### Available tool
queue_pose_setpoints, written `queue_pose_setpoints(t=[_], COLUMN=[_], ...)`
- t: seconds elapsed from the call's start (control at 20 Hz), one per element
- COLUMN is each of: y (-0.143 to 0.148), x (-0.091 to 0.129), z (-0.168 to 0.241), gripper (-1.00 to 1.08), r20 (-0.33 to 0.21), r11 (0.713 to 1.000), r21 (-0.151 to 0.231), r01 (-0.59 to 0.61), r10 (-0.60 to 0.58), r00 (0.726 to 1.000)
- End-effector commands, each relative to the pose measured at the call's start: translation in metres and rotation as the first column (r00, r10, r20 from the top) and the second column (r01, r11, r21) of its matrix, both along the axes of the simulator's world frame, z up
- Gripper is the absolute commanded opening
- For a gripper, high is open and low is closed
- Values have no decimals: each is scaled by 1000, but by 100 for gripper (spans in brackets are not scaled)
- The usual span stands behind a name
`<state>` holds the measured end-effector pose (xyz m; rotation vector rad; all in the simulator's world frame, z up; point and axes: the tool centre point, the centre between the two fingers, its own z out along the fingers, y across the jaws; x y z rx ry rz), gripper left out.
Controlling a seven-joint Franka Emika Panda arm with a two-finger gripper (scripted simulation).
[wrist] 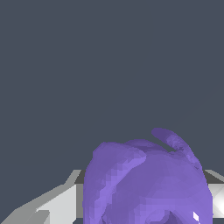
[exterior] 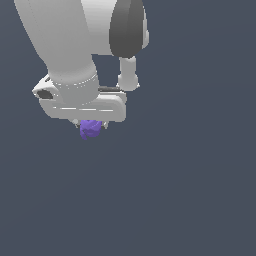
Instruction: Pick up the object and move it to a goal position.
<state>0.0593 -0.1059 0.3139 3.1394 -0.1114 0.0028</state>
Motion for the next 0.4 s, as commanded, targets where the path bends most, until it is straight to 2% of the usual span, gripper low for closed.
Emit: queue_pose_setpoints(t=[0.0, 0.35], y=[-2, -4], x=[-1, 0], z=[12, 24], gripper=[-100, -100], r20=[-2, -2], r11=[1000, 1000], r21=[0, 0], r01=[0, 0], r10=[0, 0], r00=[1000, 1000])
